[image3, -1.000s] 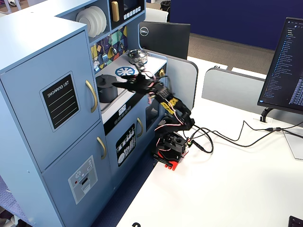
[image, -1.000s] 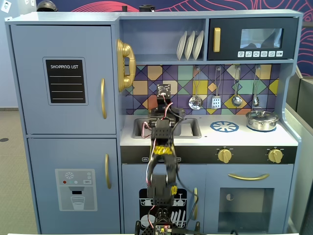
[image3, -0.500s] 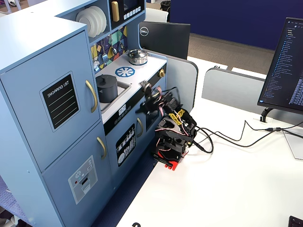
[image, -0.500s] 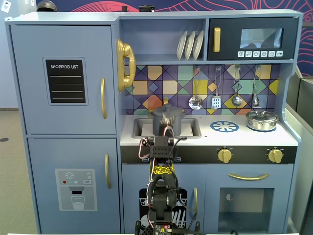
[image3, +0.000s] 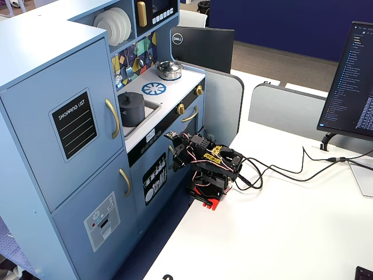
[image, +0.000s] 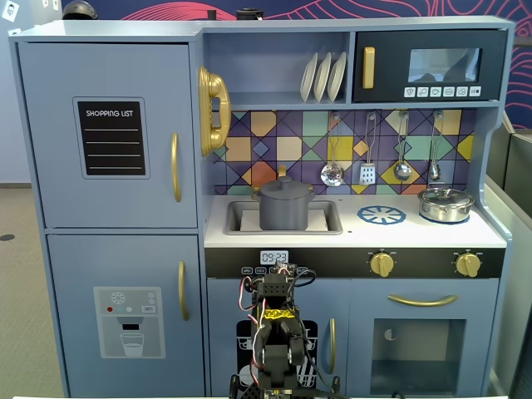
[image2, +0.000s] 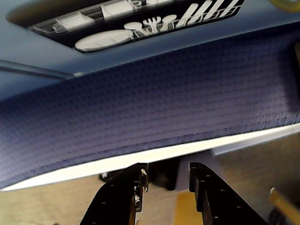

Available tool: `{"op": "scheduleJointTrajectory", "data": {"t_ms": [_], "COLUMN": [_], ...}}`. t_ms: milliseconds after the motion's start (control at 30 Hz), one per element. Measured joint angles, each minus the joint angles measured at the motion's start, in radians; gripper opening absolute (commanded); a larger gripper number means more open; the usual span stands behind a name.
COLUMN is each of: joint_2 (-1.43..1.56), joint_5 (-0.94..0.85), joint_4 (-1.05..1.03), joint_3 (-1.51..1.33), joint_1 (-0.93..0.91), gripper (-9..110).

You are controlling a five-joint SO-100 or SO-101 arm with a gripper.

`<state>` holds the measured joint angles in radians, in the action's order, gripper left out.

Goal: Pick up the lid from the counter and put it on the gray recipient

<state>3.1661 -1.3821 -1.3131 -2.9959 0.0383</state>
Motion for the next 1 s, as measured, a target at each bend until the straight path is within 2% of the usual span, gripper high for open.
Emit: {"op": "scheduleJointTrajectory", "data": {"t_ms": [400, 1000], "joint_2": [0.018, 0.018], "joint_5": [-0.112, -0.124], "joint_4": [-0.034, -0.034], "joint_3": [-0.002, -0.002], "joint_1": [0.000, 0.000], "gripper": [1, 2]}}
